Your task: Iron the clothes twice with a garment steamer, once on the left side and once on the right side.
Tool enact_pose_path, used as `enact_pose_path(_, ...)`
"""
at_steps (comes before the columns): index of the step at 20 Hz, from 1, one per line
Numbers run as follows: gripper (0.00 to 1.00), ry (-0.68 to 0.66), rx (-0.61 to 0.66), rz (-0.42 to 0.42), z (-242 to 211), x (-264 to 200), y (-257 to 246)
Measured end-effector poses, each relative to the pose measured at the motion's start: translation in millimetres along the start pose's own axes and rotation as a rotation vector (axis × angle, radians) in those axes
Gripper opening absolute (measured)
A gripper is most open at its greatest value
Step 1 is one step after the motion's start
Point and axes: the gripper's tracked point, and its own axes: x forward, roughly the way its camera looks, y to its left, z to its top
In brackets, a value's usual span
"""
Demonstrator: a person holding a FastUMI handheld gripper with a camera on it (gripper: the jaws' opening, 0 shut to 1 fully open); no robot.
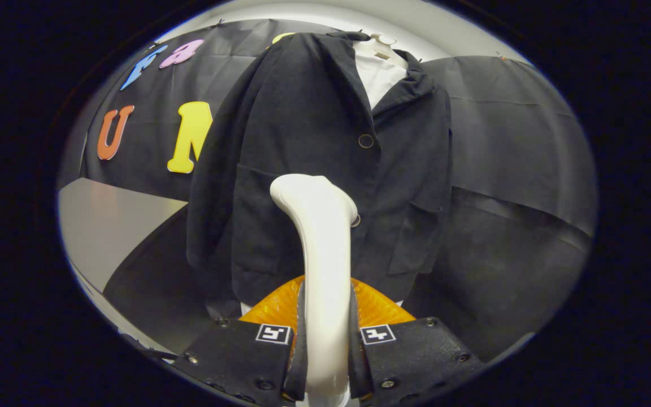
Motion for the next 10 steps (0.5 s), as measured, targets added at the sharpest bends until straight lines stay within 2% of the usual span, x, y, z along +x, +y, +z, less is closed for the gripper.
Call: enact_pose_path(10,0.32,0.116,-0.061,-0.009,-69.6,-0.1,13.6)
